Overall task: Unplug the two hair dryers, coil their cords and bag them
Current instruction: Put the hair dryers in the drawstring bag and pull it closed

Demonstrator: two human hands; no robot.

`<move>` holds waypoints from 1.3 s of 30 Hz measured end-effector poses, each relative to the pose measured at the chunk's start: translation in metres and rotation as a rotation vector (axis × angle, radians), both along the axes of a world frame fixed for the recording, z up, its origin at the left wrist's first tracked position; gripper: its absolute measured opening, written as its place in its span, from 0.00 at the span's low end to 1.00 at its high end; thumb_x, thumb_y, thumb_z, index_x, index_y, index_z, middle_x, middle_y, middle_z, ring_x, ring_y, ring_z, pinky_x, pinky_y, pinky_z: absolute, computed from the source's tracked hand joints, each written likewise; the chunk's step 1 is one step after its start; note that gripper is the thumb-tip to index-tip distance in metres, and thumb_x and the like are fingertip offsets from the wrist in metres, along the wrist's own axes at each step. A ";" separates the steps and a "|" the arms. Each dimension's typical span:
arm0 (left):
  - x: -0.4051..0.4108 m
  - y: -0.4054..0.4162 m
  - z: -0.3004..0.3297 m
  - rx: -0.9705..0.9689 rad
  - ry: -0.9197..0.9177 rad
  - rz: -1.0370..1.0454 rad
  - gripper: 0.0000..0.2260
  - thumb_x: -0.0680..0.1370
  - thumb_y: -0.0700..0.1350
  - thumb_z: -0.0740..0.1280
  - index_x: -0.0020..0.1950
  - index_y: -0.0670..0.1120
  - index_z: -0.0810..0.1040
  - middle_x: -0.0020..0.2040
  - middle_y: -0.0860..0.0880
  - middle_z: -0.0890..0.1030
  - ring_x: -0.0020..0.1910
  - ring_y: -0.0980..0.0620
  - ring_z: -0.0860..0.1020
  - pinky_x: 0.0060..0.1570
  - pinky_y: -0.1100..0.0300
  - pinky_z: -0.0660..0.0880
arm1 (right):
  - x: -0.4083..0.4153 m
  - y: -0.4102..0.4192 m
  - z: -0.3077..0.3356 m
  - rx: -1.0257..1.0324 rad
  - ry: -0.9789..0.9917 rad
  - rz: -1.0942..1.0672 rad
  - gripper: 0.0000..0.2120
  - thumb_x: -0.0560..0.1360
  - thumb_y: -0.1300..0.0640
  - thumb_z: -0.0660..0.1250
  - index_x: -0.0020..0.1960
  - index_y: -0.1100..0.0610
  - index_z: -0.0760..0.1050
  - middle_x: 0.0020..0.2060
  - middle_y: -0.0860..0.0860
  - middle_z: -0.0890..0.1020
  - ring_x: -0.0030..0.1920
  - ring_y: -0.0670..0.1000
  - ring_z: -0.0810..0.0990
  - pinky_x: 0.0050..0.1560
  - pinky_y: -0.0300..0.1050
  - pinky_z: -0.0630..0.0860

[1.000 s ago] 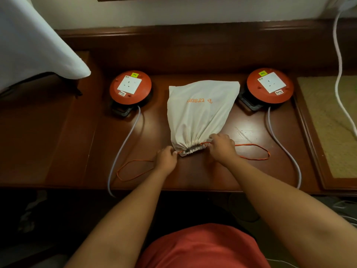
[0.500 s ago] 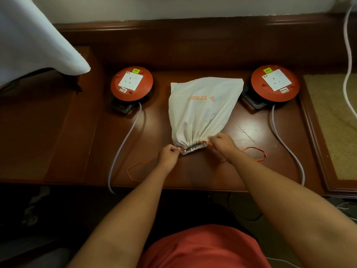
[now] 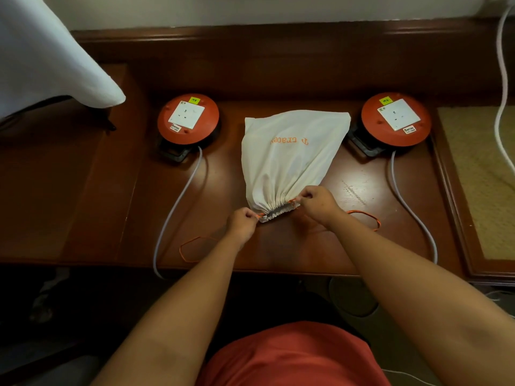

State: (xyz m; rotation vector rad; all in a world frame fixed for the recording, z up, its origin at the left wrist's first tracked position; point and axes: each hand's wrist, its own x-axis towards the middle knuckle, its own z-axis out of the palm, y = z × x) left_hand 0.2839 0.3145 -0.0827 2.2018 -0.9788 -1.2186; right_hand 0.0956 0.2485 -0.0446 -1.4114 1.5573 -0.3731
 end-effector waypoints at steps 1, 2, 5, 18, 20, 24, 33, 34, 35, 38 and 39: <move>0.000 0.000 0.001 -0.024 -0.020 0.014 0.10 0.76 0.39 0.67 0.35 0.48 0.74 0.33 0.50 0.75 0.36 0.52 0.71 0.32 0.59 0.62 | -0.001 -0.001 0.001 -0.020 0.010 0.006 0.05 0.75 0.64 0.66 0.40 0.62 0.76 0.29 0.48 0.72 0.31 0.45 0.69 0.30 0.38 0.65; 0.001 -0.001 0.002 -0.046 -0.037 0.036 0.09 0.77 0.39 0.66 0.37 0.47 0.75 0.33 0.50 0.75 0.36 0.51 0.71 0.32 0.58 0.62 | -0.003 -0.002 0.001 -0.040 0.032 0.014 0.05 0.75 0.63 0.66 0.40 0.61 0.76 0.29 0.48 0.72 0.31 0.45 0.69 0.30 0.38 0.65; 0.005 -0.002 0.004 -0.084 -0.059 0.133 0.07 0.76 0.40 0.66 0.38 0.47 0.76 0.35 0.48 0.78 0.37 0.48 0.75 0.36 0.57 0.70 | -0.012 -0.003 0.002 -0.084 0.059 -0.017 0.05 0.74 0.64 0.66 0.39 0.61 0.76 0.29 0.49 0.72 0.31 0.45 0.69 0.28 0.35 0.66; 0.021 0.003 0.013 -0.123 -0.174 -0.015 0.05 0.78 0.40 0.63 0.42 0.45 0.76 0.38 0.45 0.78 0.39 0.45 0.75 0.38 0.58 0.68 | -0.057 -0.004 -0.013 -0.047 0.317 -0.087 0.06 0.75 0.59 0.63 0.42 0.52 0.76 0.45 0.52 0.79 0.52 0.57 0.77 0.50 0.48 0.71; 0.022 0.003 0.013 -0.120 -0.142 -0.017 0.07 0.76 0.40 0.63 0.39 0.47 0.74 0.33 0.47 0.77 0.38 0.41 0.78 0.38 0.53 0.73 | -0.048 -0.003 -0.015 -0.042 0.423 0.031 0.11 0.74 0.54 0.62 0.53 0.51 0.78 0.56 0.53 0.78 0.61 0.58 0.73 0.59 0.54 0.70; 0.023 0.003 0.014 -0.058 -0.091 -0.047 0.09 0.74 0.42 0.65 0.34 0.49 0.71 0.30 0.49 0.74 0.38 0.40 0.80 0.41 0.49 0.77 | -0.007 0.004 -0.020 -0.115 0.318 0.140 0.20 0.76 0.56 0.63 0.67 0.56 0.71 0.65 0.56 0.73 0.66 0.60 0.68 0.63 0.53 0.67; 0.029 0.004 0.016 -0.021 -0.115 -0.147 0.10 0.74 0.40 0.66 0.34 0.48 0.71 0.30 0.51 0.74 0.34 0.48 0.74 0.35 0.58 0.68 | 0.031 0.010 -0.027 -0.201 0.559 0.335 0.08 0.78 0.55 0.61 0.55 0.58 0.73 0.55 0.55 0.77 0.59 0.59 0.70 0.53 0.52 0.67; 0.030 0.003 0.016 -0.019 -0.134 -0.168 0.09 0.74 0.40 0.65 0.34 0.48 0.71 0.31 0.50 0.74 0.35 0.47 0.74 0.35 0.58 0.67 | 0.030 0.009 -0.026 -0.215 0.565 0.352 0.08 0.78 0.56 0.61 0.53 0.59 0.73 0.54 0.56 0.77 0.58 0.59 0.71 0.52 0.52 0.66; 0.031 0.003 0.017 -0.017 -0.158 -0.195 0.09 0.75 0.40 0.65 0.35 0.47 0.71 0.32 0.50 0.75 0.36 0.46 0.74 0.35 0.59 0.66 | 0.029 0.008 -0.025 -0.224 0.551 0.363 0.06 0.77 0.58 0.61 0.51 0.59 0.73 0.52 0.57 0.78 0.57 0.60 0.72 0.50 0.51 0.67; 0.039 0.003 0.019 -0.027 -0.260 -0.316 0.04 0.76 0.39 0.63 0.41 0.43 0.74 0.40 0.40 0.80 0.43 0.40 0.77 0.39 0.53 0.68 | 0.022 0.006 -0.017 -0.300 0.536 0.405 0.04 0.75 0.58 0.62 0.46 0.59 0.71 0.47 0.59 0.79 0.51 0.62 0.75 0.46 0.50 0.67; 0.044 0.004 0.019 -0.033 -0.301 -0.364 0.04 0.77 0.39 0.62 0.43 0.41 0.74 0.43 0.38 0.80 0.45 0.38 0.77 0.41 0.52 0.68 | 0.018 0.004 -0.014 -0.335 0.569 0.433 0.06 0.75 0.57 0.63 0.46 0.60 0.71 0.46 0.59 0.80 0.50 0.62 0.75 0.45 0.49 0.65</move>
